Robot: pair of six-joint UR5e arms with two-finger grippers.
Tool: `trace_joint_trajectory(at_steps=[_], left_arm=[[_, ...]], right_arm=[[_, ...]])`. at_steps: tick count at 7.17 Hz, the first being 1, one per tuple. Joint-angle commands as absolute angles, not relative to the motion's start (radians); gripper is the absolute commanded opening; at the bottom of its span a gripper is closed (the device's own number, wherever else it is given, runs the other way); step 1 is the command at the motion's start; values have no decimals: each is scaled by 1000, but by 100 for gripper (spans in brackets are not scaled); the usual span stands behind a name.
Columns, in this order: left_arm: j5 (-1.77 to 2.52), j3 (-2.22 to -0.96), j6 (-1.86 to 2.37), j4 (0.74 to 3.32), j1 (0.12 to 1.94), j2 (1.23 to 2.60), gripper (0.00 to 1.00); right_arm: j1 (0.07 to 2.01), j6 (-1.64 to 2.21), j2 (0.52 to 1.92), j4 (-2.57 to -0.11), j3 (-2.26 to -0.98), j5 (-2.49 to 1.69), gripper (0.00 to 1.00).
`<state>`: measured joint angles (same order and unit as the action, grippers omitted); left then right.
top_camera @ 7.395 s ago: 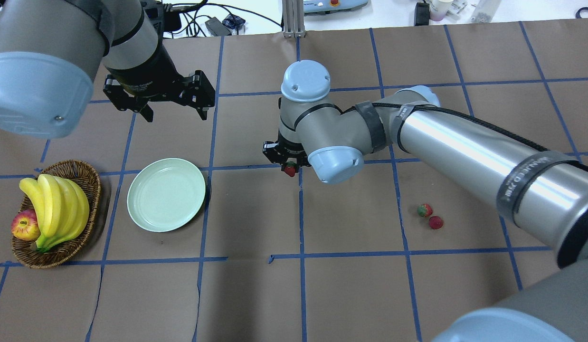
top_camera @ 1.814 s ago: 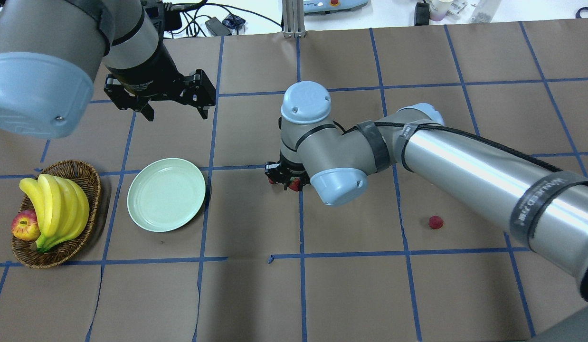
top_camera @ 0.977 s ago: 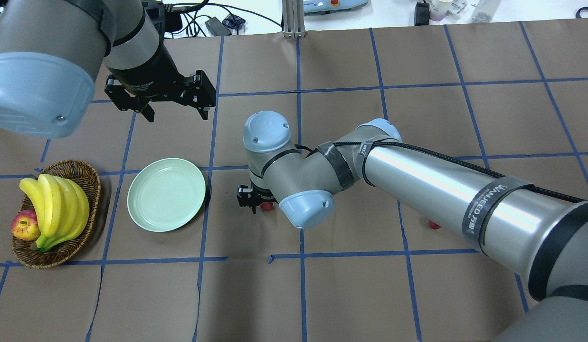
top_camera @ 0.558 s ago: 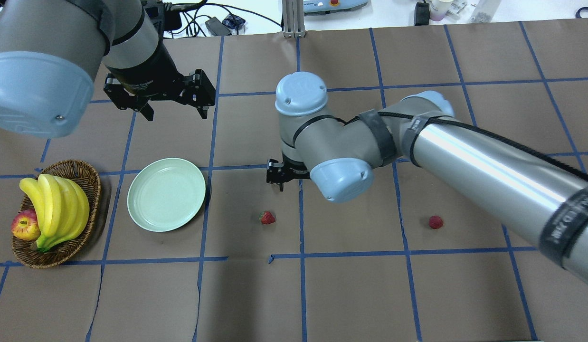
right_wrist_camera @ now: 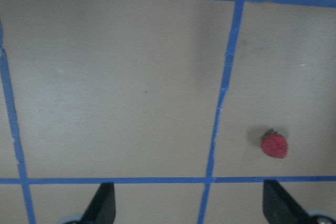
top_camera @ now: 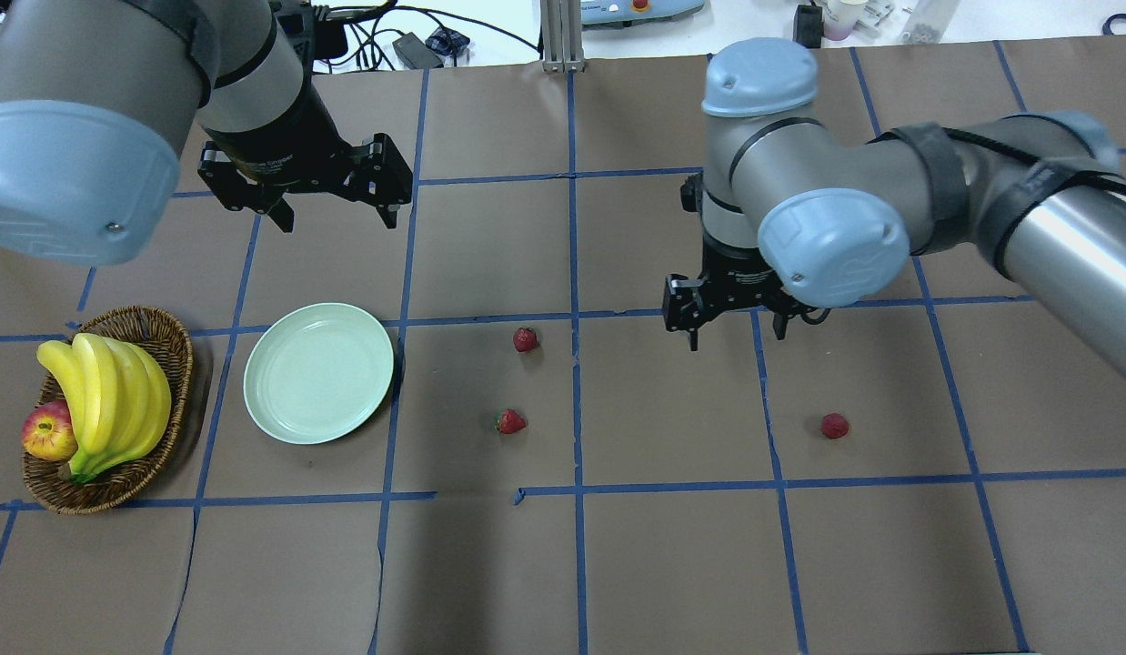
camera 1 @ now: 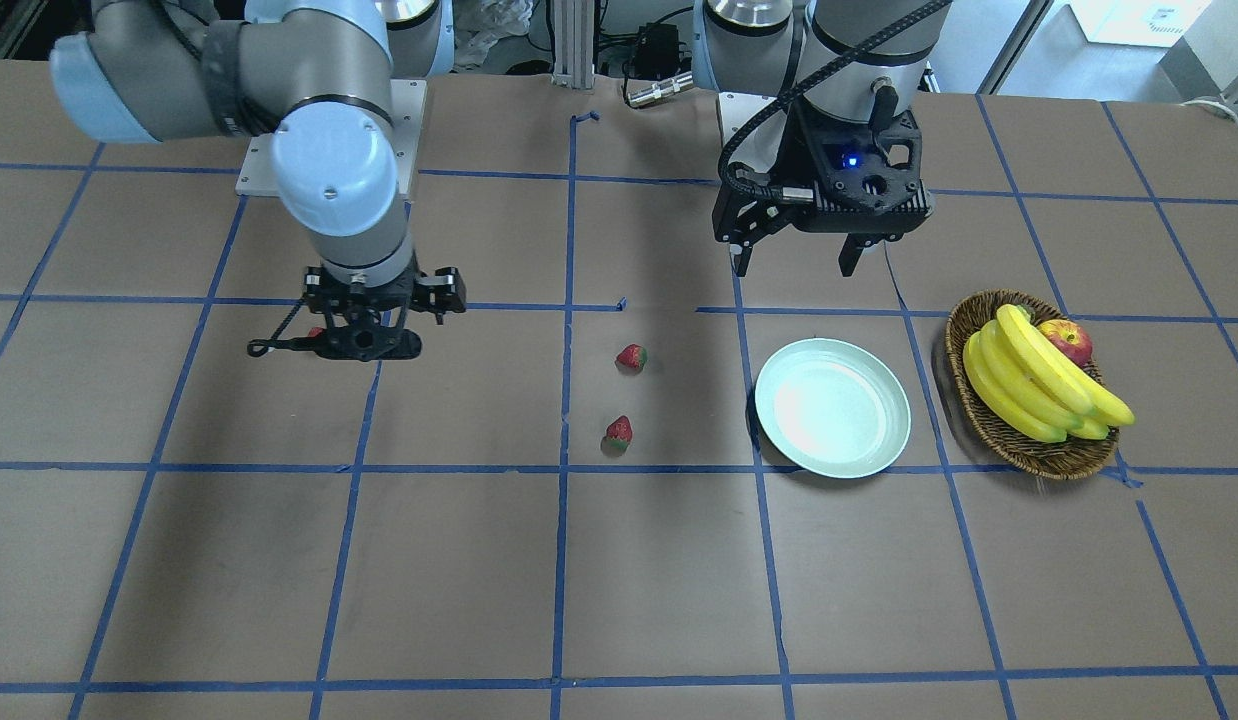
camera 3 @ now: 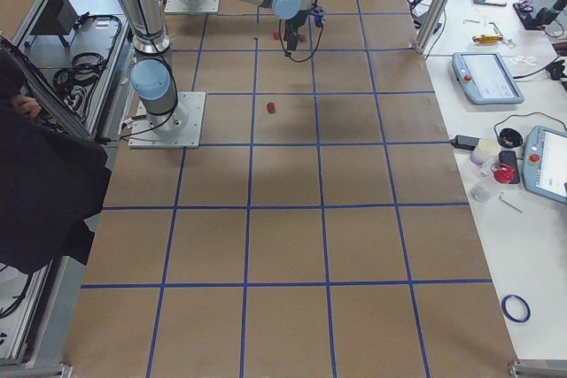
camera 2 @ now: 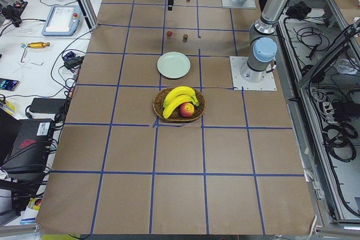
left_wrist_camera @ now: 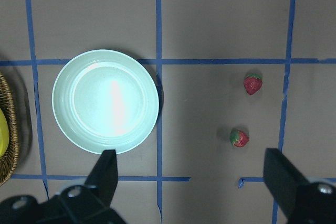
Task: Collect all strawberries into plate
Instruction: 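Move the right gripper to the last strawberry and grasp it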
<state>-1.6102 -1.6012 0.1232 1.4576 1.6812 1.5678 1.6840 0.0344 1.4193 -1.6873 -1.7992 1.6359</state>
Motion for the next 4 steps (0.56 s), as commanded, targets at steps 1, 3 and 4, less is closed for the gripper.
trace_joint_trajectory(at_steps=[1, 3, 4], left_arm=[[-1611, -1601, 124, 1459, 1681, 1569, 100], [-1609, -1603, 126, 1460, 1681, 1569, 100], [-1609, -1603, 124, 1462, 1681, 1569, 100]], right_arm=[[1519, -183, 1443, -1666, -1874, 1649, 95], [1433, -238, 1448, -1771, -2004, 1704, 95], [1430, -268, 1440, -1883, -2105, 1706, 95]])
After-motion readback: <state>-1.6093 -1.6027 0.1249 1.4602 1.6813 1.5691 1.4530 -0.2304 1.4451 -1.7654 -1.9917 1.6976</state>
